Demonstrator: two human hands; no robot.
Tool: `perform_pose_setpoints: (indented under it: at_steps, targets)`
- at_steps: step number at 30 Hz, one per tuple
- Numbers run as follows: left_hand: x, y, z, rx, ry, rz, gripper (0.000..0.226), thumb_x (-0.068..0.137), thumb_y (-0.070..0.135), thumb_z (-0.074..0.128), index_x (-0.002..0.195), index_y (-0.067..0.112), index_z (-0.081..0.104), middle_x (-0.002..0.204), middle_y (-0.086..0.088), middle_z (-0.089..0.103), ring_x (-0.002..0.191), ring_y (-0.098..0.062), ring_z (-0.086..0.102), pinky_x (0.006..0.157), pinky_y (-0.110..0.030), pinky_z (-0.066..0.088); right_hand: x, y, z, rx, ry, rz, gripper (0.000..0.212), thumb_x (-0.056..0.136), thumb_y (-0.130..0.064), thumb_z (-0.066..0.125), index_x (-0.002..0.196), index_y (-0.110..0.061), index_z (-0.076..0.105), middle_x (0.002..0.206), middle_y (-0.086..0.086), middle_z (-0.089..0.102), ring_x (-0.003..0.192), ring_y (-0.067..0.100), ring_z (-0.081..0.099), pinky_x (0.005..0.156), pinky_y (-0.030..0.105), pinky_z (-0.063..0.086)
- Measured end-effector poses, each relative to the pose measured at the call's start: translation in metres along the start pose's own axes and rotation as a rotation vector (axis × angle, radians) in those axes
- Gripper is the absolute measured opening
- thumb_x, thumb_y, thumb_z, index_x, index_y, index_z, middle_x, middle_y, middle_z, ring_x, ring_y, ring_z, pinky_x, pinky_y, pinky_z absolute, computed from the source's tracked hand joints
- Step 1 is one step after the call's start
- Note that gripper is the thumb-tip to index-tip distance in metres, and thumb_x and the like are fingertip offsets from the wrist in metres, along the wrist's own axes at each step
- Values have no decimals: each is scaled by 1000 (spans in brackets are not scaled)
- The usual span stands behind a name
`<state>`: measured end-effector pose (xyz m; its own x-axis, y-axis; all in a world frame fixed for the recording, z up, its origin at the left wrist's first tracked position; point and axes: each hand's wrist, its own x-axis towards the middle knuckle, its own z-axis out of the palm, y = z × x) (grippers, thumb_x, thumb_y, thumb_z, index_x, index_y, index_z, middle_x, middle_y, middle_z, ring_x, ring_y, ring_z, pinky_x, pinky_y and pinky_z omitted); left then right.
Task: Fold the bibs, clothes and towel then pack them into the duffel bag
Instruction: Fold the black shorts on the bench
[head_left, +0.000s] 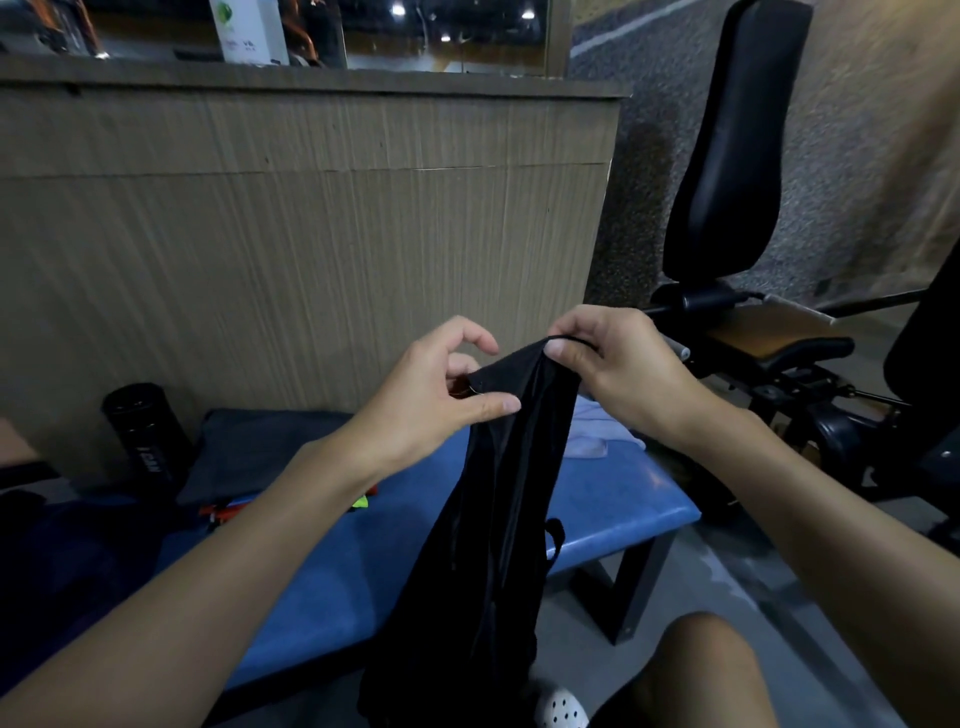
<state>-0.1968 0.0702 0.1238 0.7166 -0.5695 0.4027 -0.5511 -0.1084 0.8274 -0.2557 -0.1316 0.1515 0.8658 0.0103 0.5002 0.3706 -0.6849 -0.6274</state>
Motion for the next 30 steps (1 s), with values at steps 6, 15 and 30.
perform_pose_setpoints:
  at_steps: [6, 15, 30]
  targets:
    - [0, -1, -6, 116, 97, -8, 12, 88, 18, 74, 78, 18, 68, 75, -8, 72, 67, -10, 61, 68, -35, 51, -2, -5, -6, -151, 0, -50, 16, 98, -15, 55, 86, -12, 66, 73, -3, 64, 74, 10, 59, 63, 16, 41]
    - [3, 13, -5, 155, 15, 42, 22, 99, 19, 58, 83, 13, 72, 64, 10, 64, 61, 3, 52, 61, -16, 40, -2, -5, -11, -226, -72, -59, 22, 97, -28, 55, 104, -9, 65, 90, 3, 70, 87, 17, 64, 83, 37, 50]
    - [5, 11, 13, -111, 232, 62, 17, 94, 5, 64, 84, 17, 71, 73, 2, 75, 68, -9, 70, 68, -21, 53, 2, -8, -11, -355, -105, -99, 16, 95, -23, 58, 94, -8, 64, 80, 4, 67, 81, 26, 63, 76, 41, 48]
